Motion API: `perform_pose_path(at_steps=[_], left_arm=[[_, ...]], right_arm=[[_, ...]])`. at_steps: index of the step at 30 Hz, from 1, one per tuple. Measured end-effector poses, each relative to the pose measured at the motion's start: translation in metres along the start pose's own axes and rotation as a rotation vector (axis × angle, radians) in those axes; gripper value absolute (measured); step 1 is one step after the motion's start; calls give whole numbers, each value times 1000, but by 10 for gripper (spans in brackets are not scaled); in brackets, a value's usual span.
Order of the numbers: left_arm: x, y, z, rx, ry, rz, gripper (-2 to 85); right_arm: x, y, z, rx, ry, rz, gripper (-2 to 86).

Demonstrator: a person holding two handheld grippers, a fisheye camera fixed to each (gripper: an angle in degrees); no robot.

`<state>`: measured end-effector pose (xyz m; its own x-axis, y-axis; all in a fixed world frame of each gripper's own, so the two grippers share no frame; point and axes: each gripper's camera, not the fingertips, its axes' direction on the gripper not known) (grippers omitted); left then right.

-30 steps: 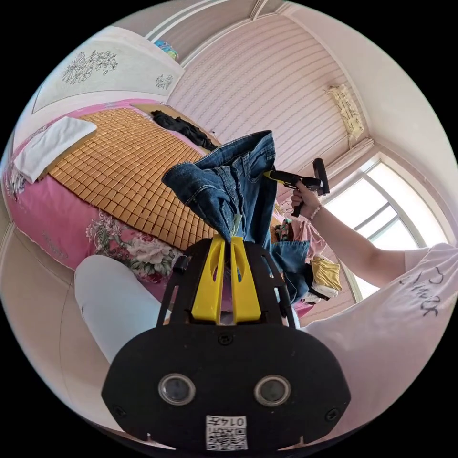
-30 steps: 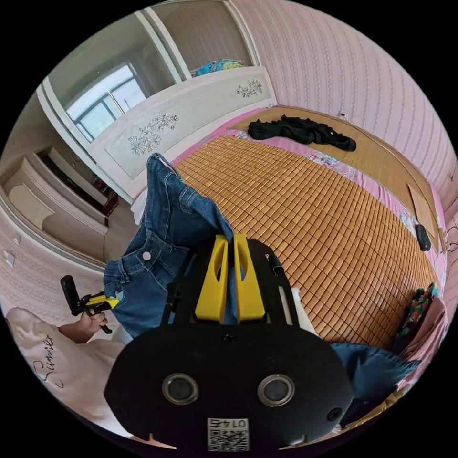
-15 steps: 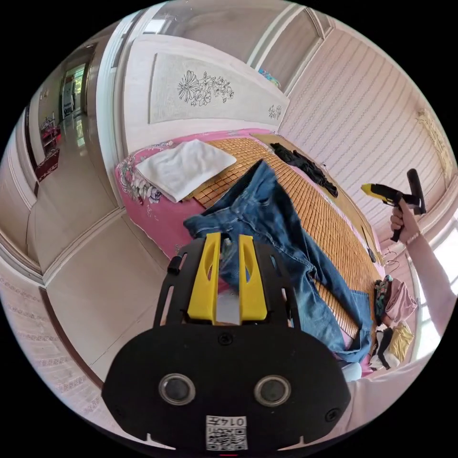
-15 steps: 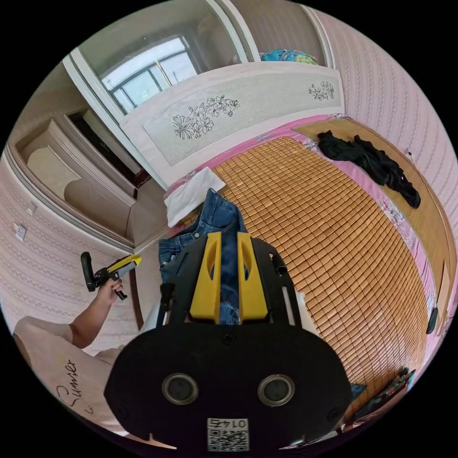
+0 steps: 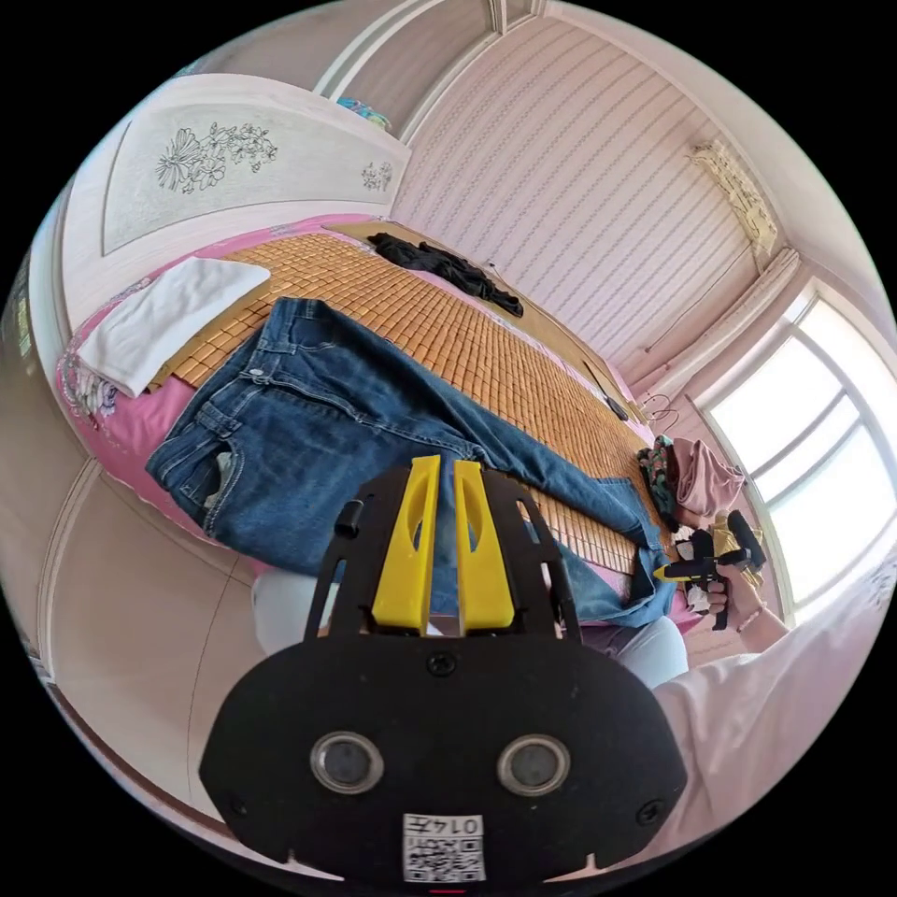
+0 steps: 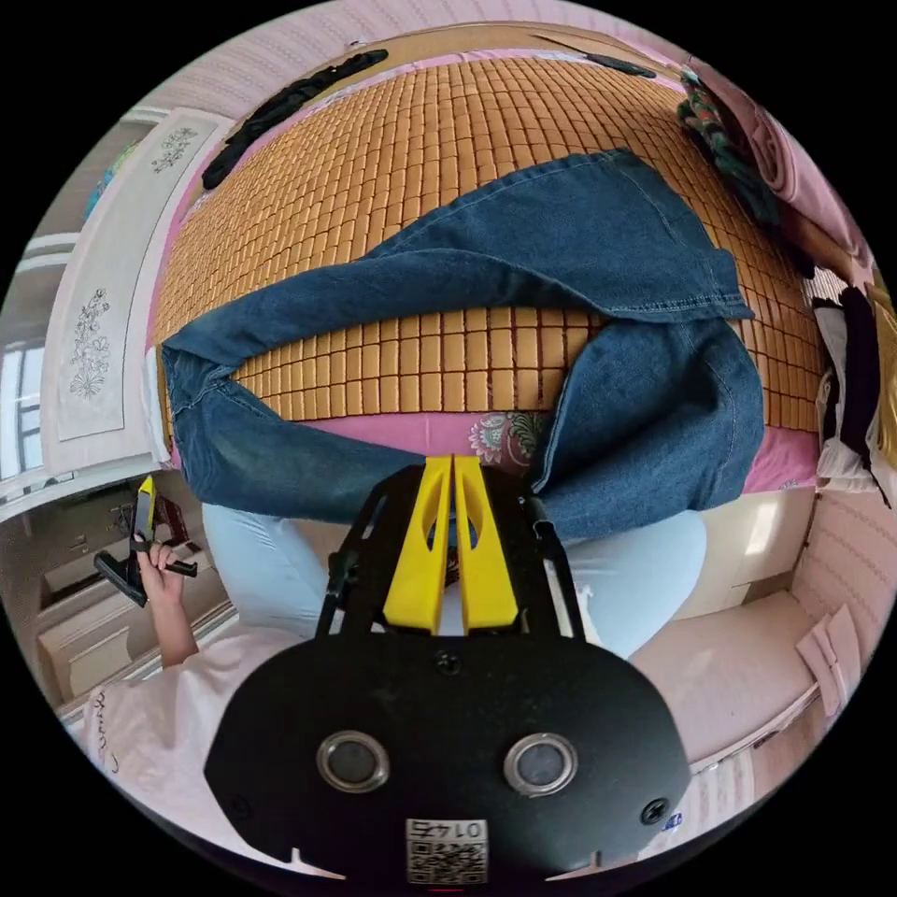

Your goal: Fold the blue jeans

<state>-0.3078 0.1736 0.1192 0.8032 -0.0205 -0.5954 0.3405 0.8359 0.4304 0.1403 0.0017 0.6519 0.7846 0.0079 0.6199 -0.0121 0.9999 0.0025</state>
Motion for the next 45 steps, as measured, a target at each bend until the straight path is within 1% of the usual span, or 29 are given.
perform_pose_path(at_steps=[2, 4, 6, 7, 9, 10, 11, 12, 15, 24, 27, 33, 36, 38, 40, 42, 44, 45], left_arm=[[19, -4, 9, -16, 32, 22, 35], [31, -4, 11, -27, 28, 43, 36], [40, -2, 10, -30, 16, 62, 36], [44, 0, 8, -30, 10, 70, 36], [46, 4, 3, -31, 2, 72, 36], [45, 8, 0, -33, -1, 69, 36], [43, 11, -2, -38, -9, 62, 36], [41, 13, -4, -40, -14, 59, 36], [33, 22, -8, -62, -32, 41, 37], [15, 39, -9, -94, -34, 21, 38], [14, 43, -5, -104, -31, 35, 38], [9, 51, 4, -127, -20, 52, 40], [3, 56, 8, -139, -13, 54, 41], [-3, 61, 11, -151, -16, 55, 41], [-10, 64, 14, -161, -18, 53, 41], [-17, 66, 16, -168, -19, 46, 41], [-26, 68, 20, -177, -14, 32, 42], [-29, 69, 21, -179, -12, 29, 41]], right_arm=[[-15, 5, -29, 3, -71, 10, -1], [-44, 12, -71, 43, -156, -33, -1], [-93, 27, -143, 109, -269, -104, -2], [-106, 31, -162, 123, -301, -126, -2], [-154, 57, -239, 171, -460, -277, -2], [-165, 66, -257, 192, -501, -322, -2], [-183, 85, -290, 238, -564, -414, -2], [-199, 103, -319, 264, -595, -496, -2], [-221, 143, -369, 310, -611, -628, -2], [-222, 212, -433, 351, -620, -675, -2], [-231, 231, -452, 350, -570, -695, -2], [-246, 245, -478, 276, -587, -728, -2], [-249, 254, -496, 277, -566, -750, -2], [-243, 259, -507, 287, -536, -725, -2], [-230, 261, -519, 293, -550, -712, -3], [-212, 256, -534, 313, -611, -657, -3], [-209, 251, -541, 312, -657, -659, -3], [-214, 247, -543, 302, -646, -658, -3]])
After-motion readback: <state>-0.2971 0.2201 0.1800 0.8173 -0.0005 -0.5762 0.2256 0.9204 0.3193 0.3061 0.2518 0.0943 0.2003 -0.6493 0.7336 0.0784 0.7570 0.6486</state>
